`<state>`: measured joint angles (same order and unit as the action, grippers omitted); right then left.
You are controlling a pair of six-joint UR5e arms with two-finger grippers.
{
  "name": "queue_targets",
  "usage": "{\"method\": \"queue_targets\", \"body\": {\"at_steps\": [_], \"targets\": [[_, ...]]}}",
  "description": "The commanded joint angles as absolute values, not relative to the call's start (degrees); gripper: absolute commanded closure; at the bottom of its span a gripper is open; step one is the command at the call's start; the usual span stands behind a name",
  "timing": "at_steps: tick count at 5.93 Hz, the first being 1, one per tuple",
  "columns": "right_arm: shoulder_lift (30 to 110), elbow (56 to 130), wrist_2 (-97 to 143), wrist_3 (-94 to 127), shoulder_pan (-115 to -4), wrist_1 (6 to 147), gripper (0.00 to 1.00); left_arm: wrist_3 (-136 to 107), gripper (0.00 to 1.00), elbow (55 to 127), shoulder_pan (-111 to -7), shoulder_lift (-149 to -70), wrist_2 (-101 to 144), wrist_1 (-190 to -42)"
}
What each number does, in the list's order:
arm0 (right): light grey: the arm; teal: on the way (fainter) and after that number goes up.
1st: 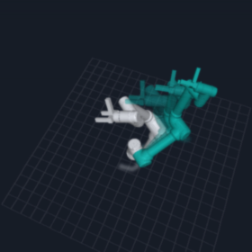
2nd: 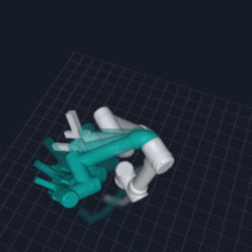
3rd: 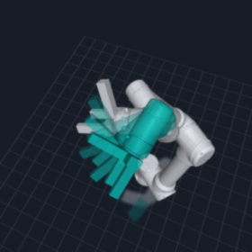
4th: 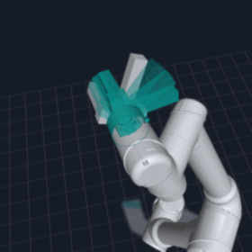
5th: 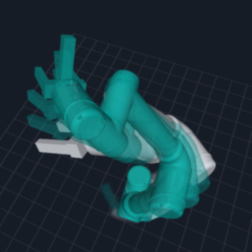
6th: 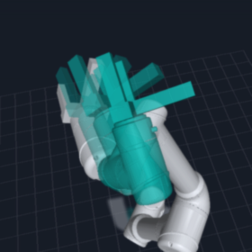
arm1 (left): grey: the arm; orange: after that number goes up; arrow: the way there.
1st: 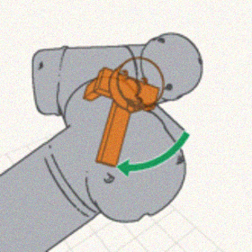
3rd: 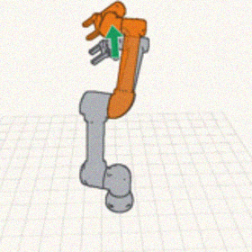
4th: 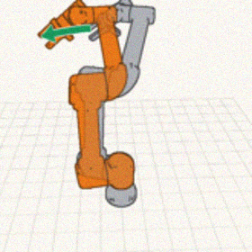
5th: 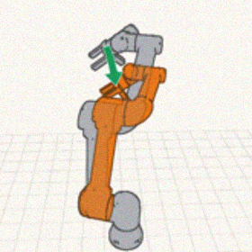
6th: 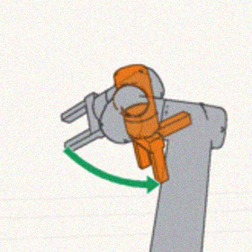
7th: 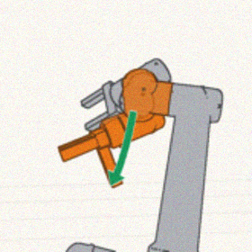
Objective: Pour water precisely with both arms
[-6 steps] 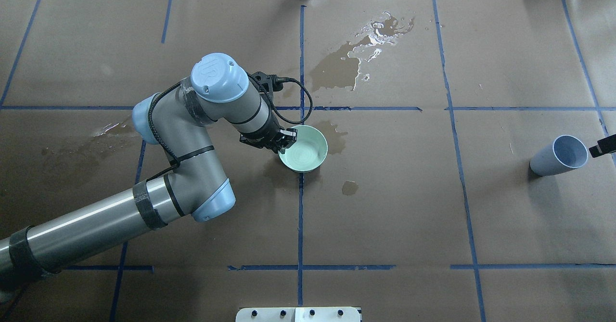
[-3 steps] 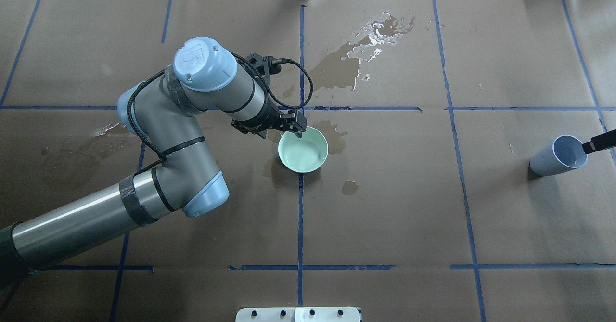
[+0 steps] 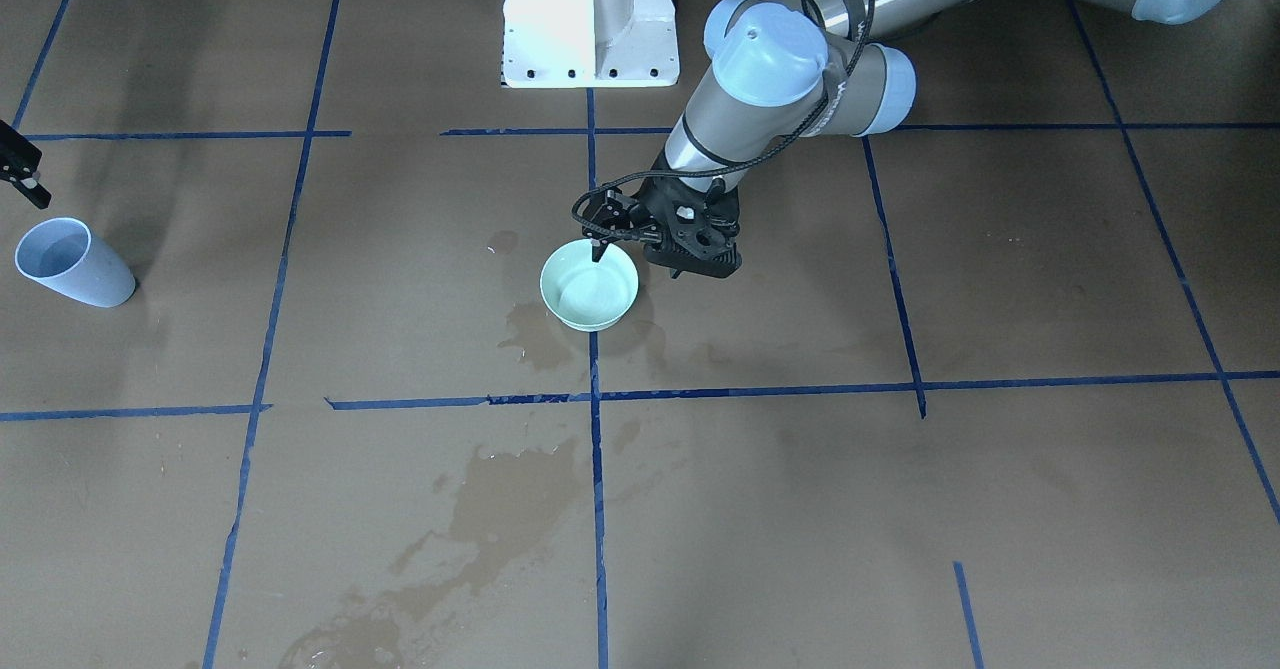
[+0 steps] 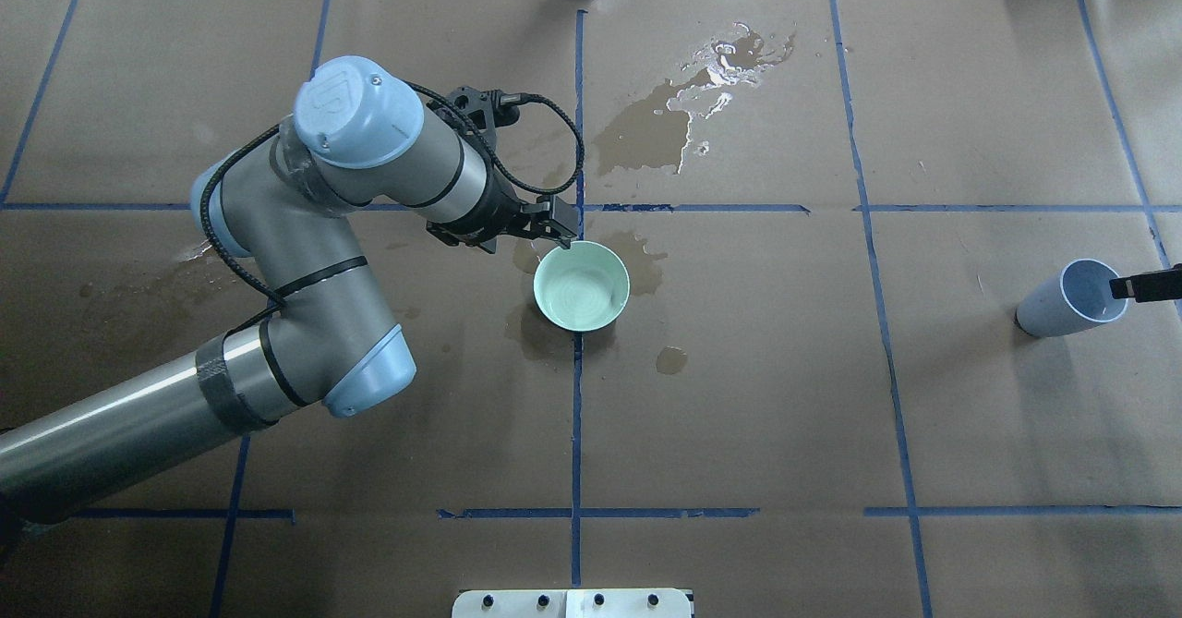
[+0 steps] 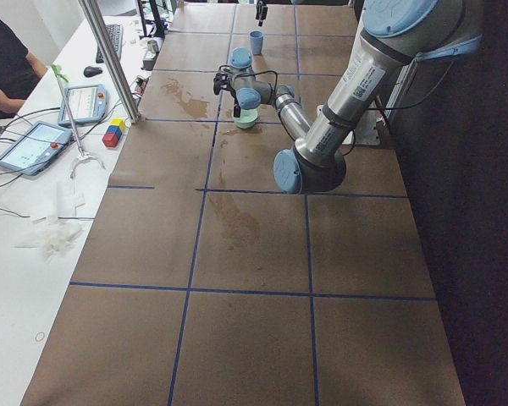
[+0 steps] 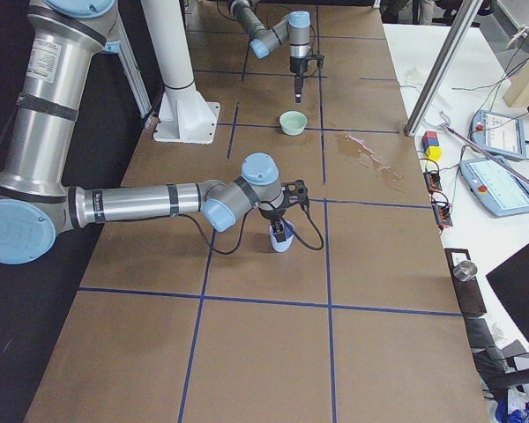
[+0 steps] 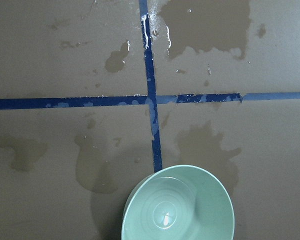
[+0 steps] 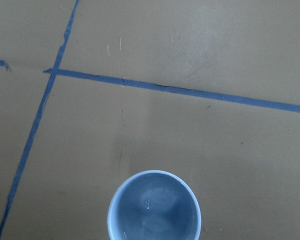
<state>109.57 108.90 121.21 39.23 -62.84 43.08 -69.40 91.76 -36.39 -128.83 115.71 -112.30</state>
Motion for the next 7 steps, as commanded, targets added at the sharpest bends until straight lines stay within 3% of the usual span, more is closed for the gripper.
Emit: {"method": "queue_targets", "body": {"at_steps": [1, 5, 7], "targets": [[114.2, 108.9, 104.9, 53.3, -55.6, 27.7, 0.01, -69.3, 0.0, 96.1, -36.7, -125.3, 111.7, -112.2], [116.3, 109.3, 98.5, 61.7, -46.9, 19.9, 0.0, -69.8, 0.0, 96.9, -36.7, -124.4, 110.7, -112.1], [119.5, 109.2, 87.4, 61.6, -42.9, 16.7, 0.07, -70.0, 0.0, 97.0, -36.7, -124.4, 108.5, -112.1]]}}
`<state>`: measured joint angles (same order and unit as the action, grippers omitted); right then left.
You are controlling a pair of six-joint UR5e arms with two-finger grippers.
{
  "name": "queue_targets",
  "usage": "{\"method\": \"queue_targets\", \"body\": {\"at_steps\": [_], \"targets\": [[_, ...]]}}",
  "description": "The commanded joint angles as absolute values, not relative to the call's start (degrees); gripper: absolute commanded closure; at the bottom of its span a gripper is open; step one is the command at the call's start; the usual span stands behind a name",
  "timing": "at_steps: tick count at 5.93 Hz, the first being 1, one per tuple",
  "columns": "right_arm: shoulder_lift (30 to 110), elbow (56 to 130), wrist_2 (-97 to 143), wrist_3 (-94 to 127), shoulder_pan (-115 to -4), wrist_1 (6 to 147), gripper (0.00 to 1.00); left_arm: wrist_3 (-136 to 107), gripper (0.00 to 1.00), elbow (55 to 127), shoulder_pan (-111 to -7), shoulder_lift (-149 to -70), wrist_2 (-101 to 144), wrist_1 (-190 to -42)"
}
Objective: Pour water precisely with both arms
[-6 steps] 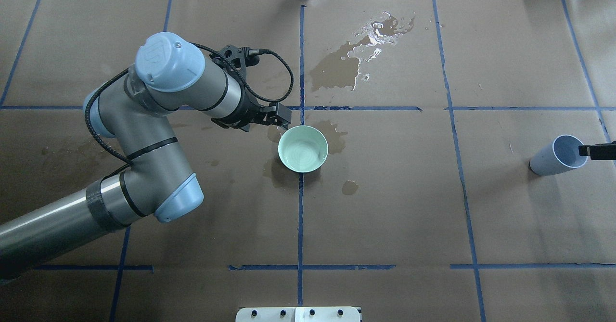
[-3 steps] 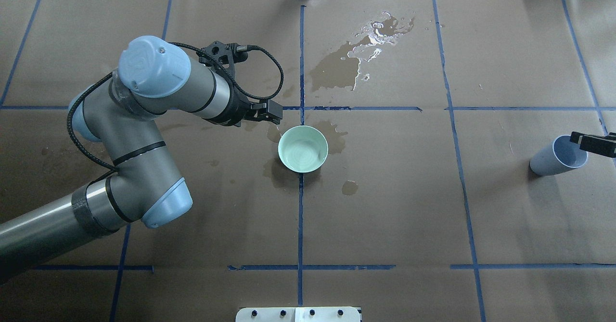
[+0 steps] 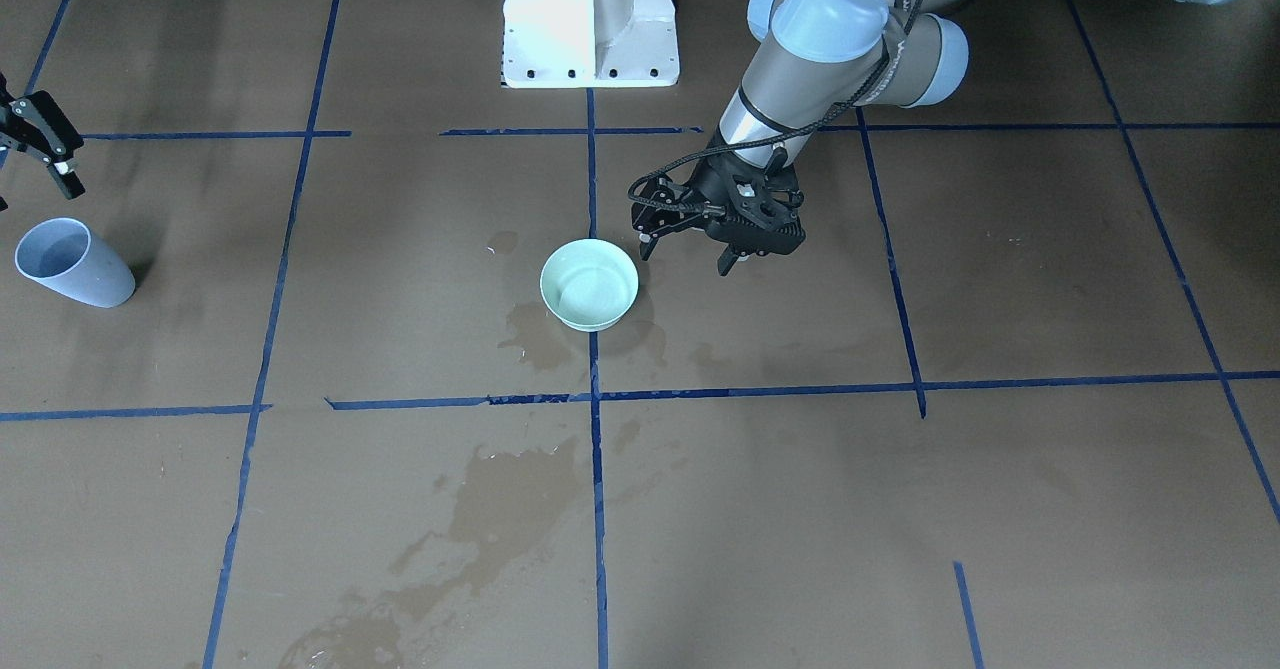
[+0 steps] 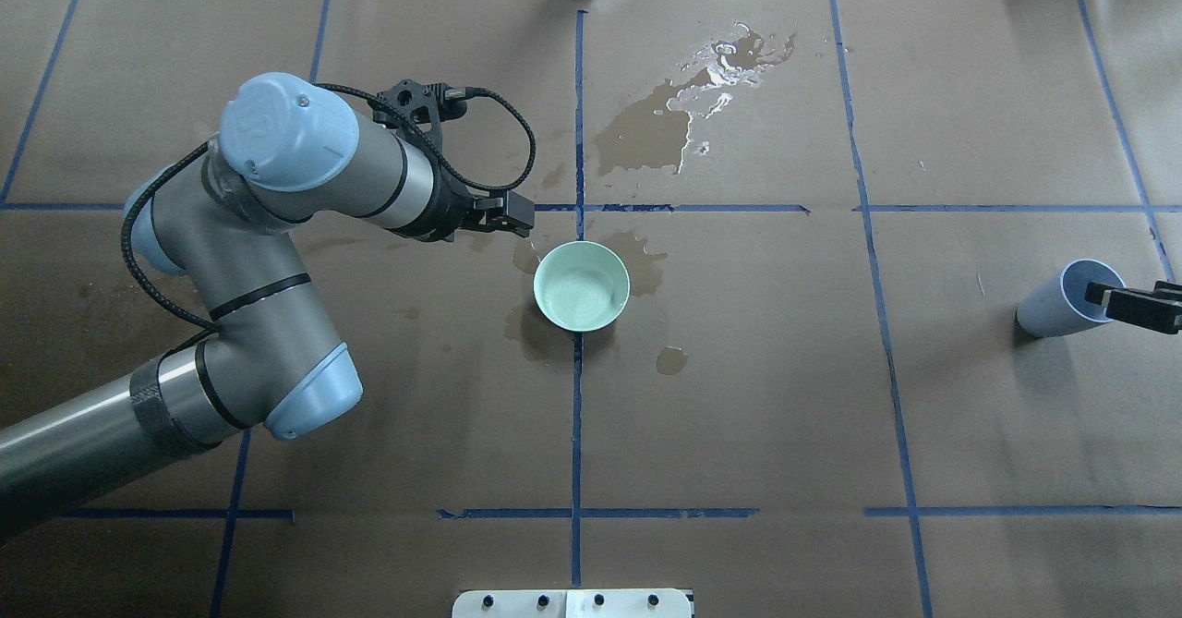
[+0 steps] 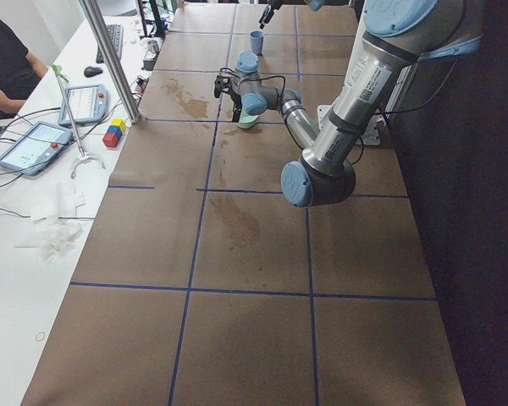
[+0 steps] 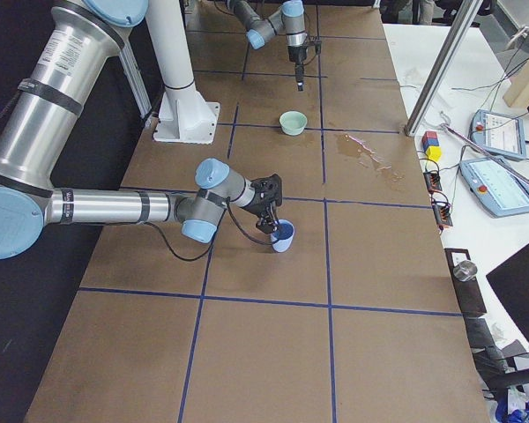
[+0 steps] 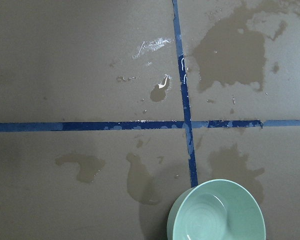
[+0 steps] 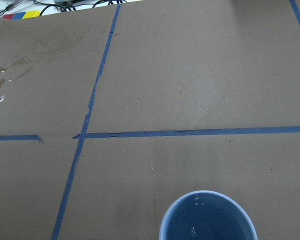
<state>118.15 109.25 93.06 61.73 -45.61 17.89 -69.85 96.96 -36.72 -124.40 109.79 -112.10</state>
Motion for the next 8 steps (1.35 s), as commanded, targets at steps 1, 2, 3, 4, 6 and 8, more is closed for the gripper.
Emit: {"method": "queue_targets", "body": {"at_steps": [1, 2, 3, 4, 6, 8], "targets": [[120.1, 109.1, 78.5, 61.7, -36.3, 16.7, 0.05, -70.0, 0.0, 97.4, -36.7, -124.4, 108.4, -112.1], [121.1, 108.6, 70.2, 62.0, -31.0, 16.7, 0.02, -69.9, 0.0, 97.4, -36.7, -124.4, 108.4, -112.1], [121.9, 108.4, 67.0, 62.5, -29.4, 15.8, 0.02, -69.9, 0.0, 97.4, -36.7, -124.3, 108.3, -112.1], [121.9, 106.0, 57.7, 64.0, -23.4, 15.6, 0.01, -69.9, 0.0, 97.4, -36.7, -124.2, 108.3, -112.1], [121.8, 103.5, 45.1, 71.0, -15.7, 15.5, 0.0, -69.8, 0.0, 97.5, -36.7, -123.8, 108.3, -112.1], [120.3, 99.8, 35.0, 74.4, -9.8, 15.5, 0.0, -69.9, 0.0, 98.2, -36.7, -123.6, 108.2, -112.1]]}}
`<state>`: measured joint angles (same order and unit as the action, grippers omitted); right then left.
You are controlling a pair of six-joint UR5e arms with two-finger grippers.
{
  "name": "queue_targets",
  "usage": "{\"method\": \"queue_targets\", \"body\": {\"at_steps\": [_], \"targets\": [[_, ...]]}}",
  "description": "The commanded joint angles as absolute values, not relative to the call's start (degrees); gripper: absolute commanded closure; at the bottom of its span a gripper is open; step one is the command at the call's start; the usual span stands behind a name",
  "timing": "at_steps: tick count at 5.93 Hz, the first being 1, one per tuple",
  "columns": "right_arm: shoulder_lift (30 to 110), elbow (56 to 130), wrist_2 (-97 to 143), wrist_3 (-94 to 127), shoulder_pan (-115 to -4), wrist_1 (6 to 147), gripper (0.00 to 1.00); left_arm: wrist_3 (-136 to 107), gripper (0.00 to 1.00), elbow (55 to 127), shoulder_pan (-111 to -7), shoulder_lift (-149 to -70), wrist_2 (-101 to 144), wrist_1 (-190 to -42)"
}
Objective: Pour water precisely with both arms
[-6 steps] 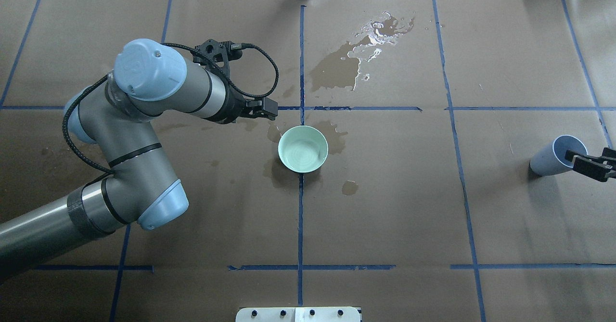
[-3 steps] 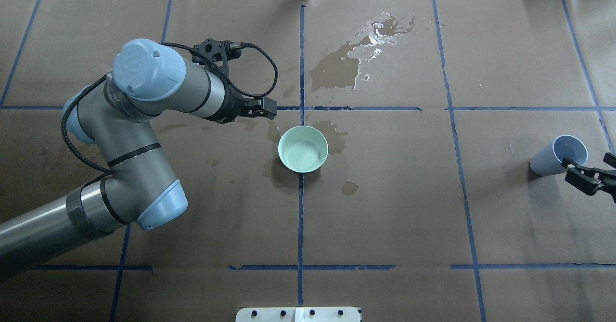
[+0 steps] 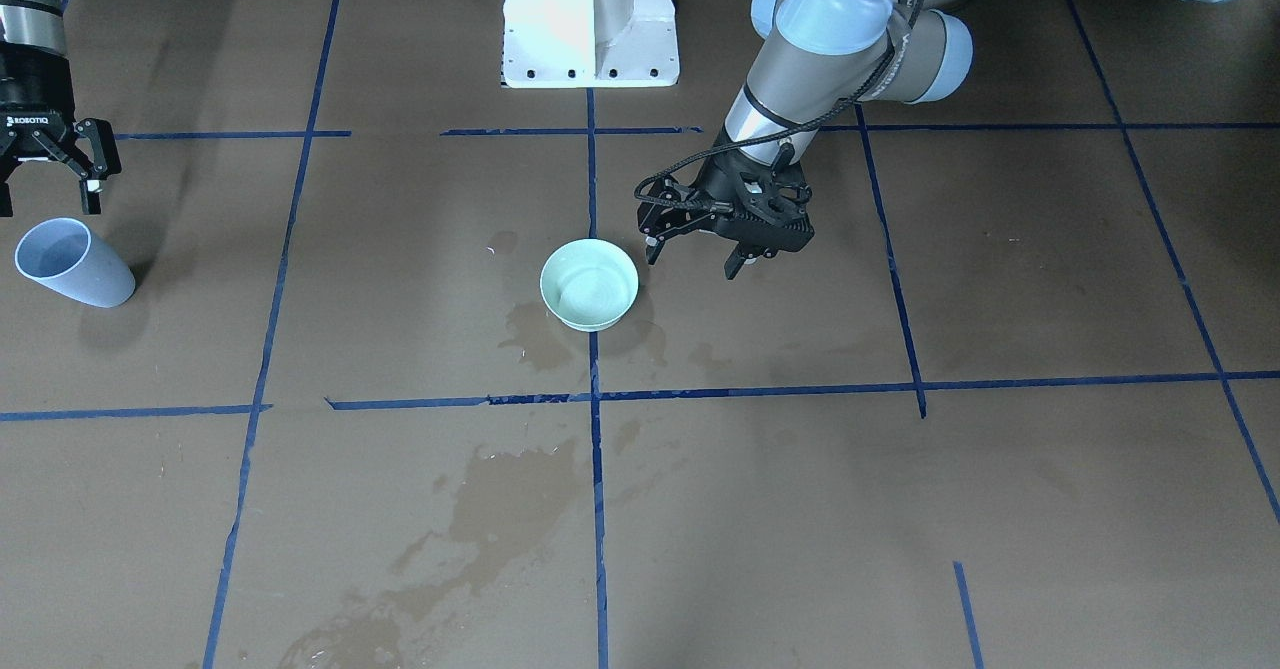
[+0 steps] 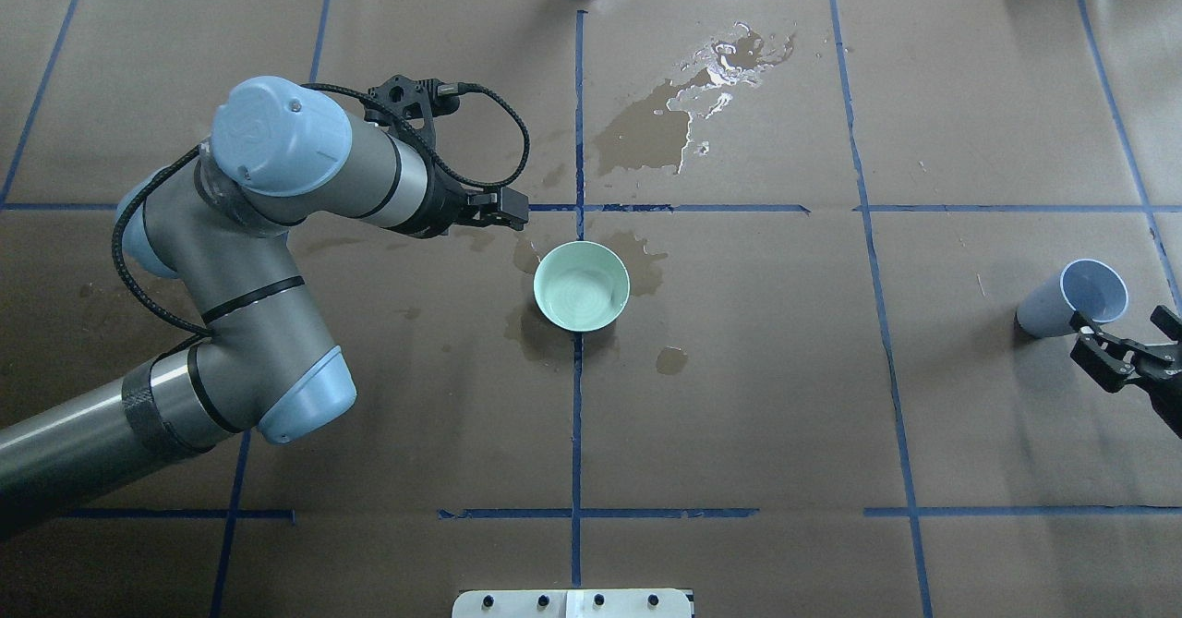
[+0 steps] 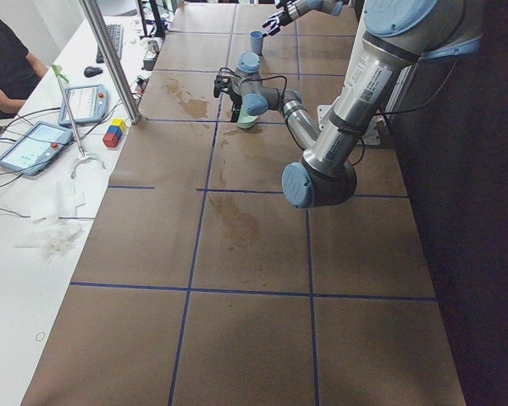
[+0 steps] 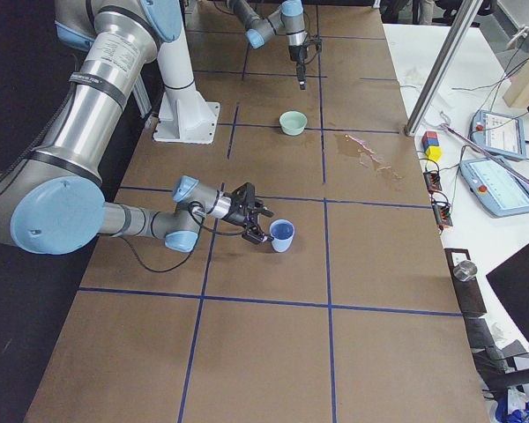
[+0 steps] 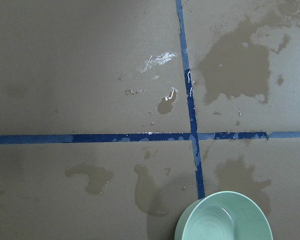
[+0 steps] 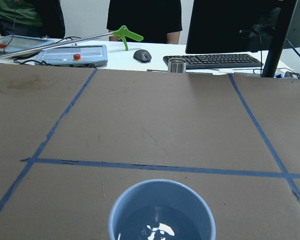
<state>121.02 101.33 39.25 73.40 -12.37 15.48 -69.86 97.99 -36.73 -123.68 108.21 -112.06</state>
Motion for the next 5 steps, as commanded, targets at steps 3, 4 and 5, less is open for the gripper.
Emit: {"method": "queue_targets", "body": {"at_steps": [3, 4, 5], "targets": [[116.6, 91.1, 24.0, 76.0, -5.1, 9.9, 0.01, -69.8, 0.0, 98.2, -37.0, -123.6, 108.2, -112.1], [115.3, 87.9, 23.5, 75.6, -4.9, 7.1, 0.01, -69.8, 0.0, 98.4, -37.1, -123.5, 108.2, -112.1], [113.1, 86.5, 23.0, 75.5, -5.0, 6.9, 0.01, -69.8, 0.0, 98.6, -37.1, -123.5, 108.1, -112.1]]}}
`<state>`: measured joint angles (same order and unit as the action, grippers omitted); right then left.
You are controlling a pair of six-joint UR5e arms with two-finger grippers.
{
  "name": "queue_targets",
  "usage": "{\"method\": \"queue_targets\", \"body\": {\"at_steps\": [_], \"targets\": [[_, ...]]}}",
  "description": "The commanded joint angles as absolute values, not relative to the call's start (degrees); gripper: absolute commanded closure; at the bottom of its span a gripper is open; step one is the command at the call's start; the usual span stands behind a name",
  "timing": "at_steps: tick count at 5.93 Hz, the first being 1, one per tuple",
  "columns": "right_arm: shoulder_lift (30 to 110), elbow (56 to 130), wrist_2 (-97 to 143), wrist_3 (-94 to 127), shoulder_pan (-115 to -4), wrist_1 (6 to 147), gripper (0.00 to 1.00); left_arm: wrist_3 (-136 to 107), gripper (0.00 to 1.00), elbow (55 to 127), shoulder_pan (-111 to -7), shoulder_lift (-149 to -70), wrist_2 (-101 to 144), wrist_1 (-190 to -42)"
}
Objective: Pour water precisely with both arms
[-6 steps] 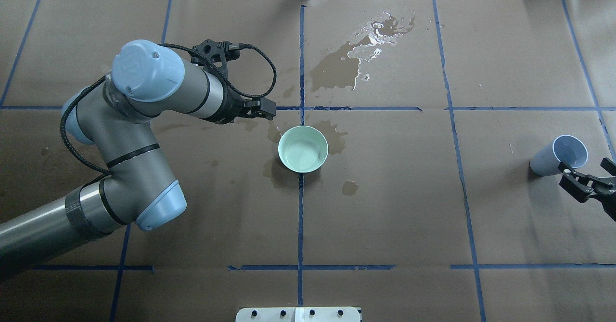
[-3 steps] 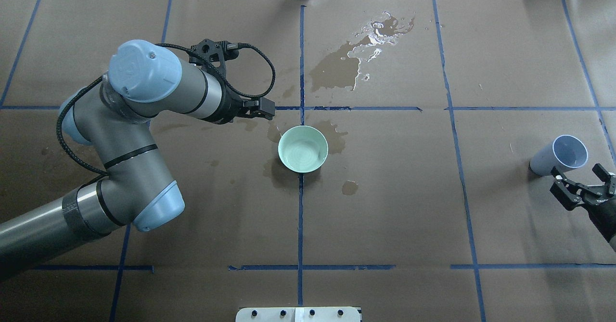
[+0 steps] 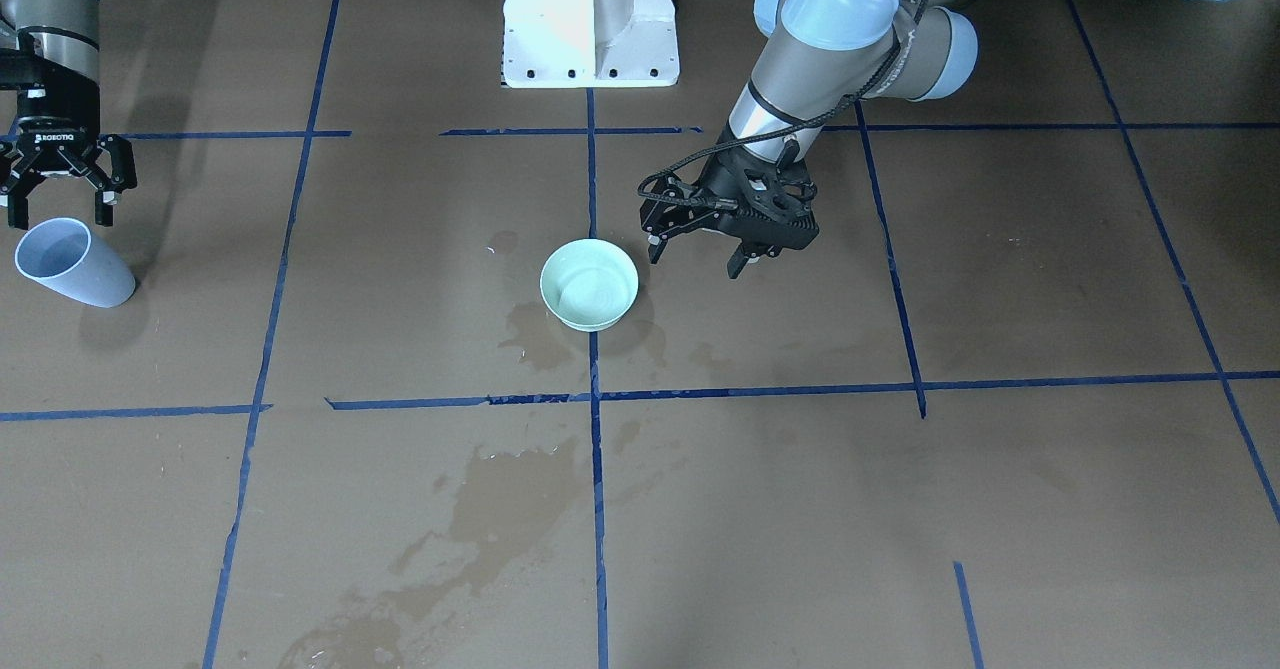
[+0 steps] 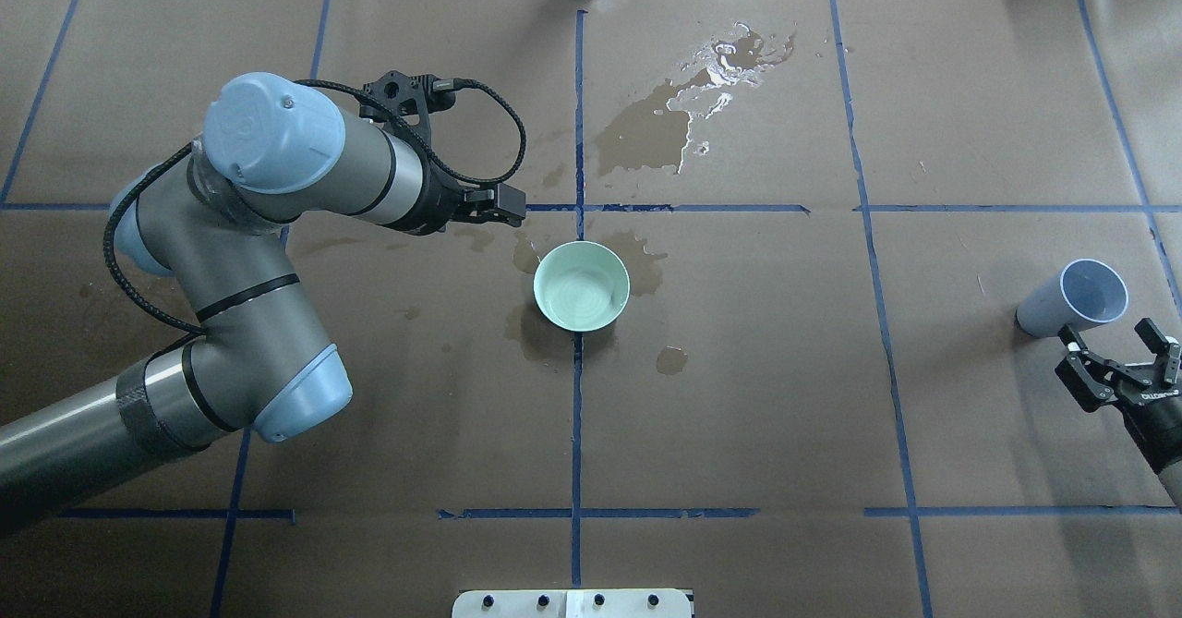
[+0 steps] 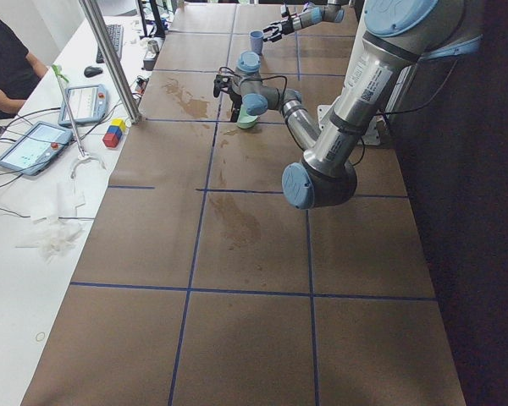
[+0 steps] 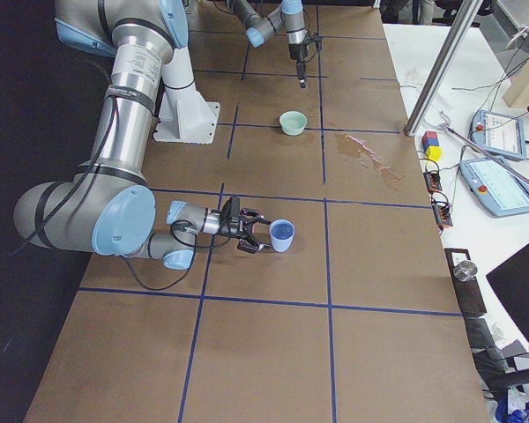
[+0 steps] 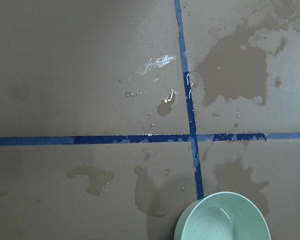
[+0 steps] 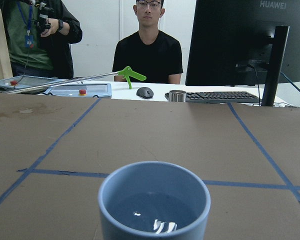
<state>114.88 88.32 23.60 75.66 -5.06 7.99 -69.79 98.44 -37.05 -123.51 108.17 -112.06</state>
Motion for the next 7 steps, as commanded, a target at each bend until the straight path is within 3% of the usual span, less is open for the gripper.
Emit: {"method": "queue_targets", "body": {"at_steps": [1, 7], "targets": [[111.8, 85.8, 23.1, 75.3, -5.0, 6.9, 0.01, -69.7, 0.0, 99.0, -37.1, -122.7, 108.2, -112.1], [109.0, 82.5, 27.3, 69.3, -8.8, 2.4, 0.01, -69.5, 0.0, 100.3, -37.1, -122.3, 108.1, -112.0]]}}
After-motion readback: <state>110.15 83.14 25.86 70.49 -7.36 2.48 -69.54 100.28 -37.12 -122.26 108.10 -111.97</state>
